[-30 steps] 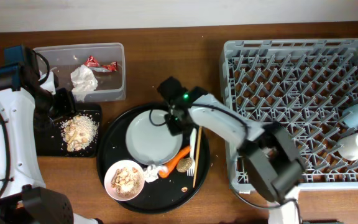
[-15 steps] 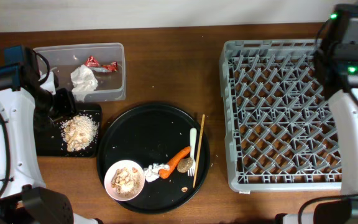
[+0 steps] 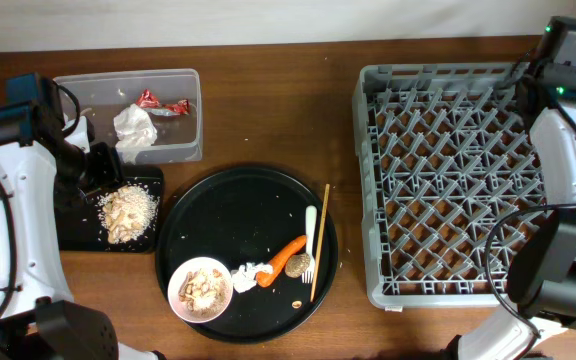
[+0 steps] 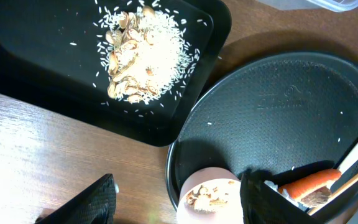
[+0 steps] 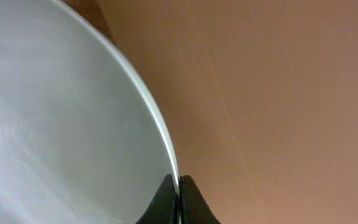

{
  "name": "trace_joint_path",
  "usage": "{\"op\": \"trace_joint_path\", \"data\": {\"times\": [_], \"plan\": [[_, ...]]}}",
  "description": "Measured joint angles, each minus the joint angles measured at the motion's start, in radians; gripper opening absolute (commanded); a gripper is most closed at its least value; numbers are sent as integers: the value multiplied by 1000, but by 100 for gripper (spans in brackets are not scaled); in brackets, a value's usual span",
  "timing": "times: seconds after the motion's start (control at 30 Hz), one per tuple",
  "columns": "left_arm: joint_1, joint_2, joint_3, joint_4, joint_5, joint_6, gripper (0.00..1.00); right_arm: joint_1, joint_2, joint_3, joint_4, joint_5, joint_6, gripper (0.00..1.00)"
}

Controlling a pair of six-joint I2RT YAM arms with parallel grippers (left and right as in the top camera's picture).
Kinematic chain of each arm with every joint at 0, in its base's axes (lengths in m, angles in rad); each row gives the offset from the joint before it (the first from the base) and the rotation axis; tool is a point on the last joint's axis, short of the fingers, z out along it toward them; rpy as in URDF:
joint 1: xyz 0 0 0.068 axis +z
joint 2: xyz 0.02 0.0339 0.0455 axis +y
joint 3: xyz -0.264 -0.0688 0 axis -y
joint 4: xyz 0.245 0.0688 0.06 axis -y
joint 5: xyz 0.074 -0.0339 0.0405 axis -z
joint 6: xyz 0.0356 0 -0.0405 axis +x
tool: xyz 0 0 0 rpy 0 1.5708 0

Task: Sort waste into correct bins and load items into the dishwasher rack
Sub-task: 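Place the white plate upright in the rack's top right slots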

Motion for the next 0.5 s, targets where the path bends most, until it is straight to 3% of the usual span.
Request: {"op": "trace_joint_path", "data": {"times": [0.1, 0.27, 0.33, 0.37, 0.4, 0.43, 0.5], "plan": [[0, 0, 0, 1, 0, 0, 64, 2, 3, 1, -82, -1, 115, 4], [0, 0, 0, 8, 0, 0, 64, 67, 4, 1, -214, -27, 272, 32], [0, 0, 0, 8, 0, 0, 64, 142, 4, 1, -240, -31, 291, 33], [0, 0, 0, 8, 0, 0, 64, 193, 4, 1, -267, -31, 307, 39], [0, 0, 0, 9, 0, 0, 64, 222, 4, 1, -281, -32, 319, 38], [0, 0, 0, 9, 0, 0, 64, 241, 4, 1, -311, -35, 364, 6], [0, 0, 0, 9, 0, 0, 64, 201, 2, 2, -372, -185, 507, 4]]}}
